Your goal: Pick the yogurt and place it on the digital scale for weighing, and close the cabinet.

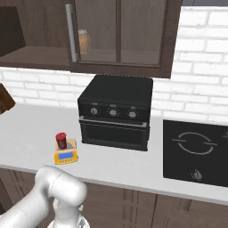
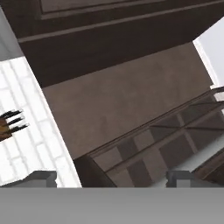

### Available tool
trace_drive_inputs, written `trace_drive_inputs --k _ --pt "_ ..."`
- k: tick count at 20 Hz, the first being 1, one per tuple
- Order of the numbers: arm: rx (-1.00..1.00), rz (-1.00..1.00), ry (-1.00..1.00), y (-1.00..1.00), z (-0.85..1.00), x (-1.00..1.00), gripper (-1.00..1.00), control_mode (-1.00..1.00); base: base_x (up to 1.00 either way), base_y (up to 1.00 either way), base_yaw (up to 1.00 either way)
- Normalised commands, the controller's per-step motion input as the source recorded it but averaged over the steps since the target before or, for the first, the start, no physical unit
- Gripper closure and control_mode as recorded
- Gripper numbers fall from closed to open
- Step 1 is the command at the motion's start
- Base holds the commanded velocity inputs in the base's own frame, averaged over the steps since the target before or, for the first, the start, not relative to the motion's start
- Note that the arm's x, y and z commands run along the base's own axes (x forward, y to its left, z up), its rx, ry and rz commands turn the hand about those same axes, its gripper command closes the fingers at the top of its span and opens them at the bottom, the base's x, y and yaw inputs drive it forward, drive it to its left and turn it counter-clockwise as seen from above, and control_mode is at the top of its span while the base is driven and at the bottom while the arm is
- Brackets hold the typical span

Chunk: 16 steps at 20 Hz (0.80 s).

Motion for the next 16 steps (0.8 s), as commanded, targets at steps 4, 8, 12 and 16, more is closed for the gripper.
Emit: trace_drive_inputs --k 4,8,12,16 --pt "0.06 -0.01 0.00 -0.26 0.00 0.99 -1.00 -1.00 0.00 0.00 0.00" --pt "0.00 -0.01 0.07 -0.13 -0.08 1.00 -1.00 -1.00 0.00 0.00 0.00" --pt "0.00 0.00 0.04 0.00 -0.38 1.00 -1.00 -1.00 0.00 0.00 0.00" --pt "0.00 0.00 0.00 0.00 -0.43 1.00 -1.00 -1.00 0.00 0.00 0.00"
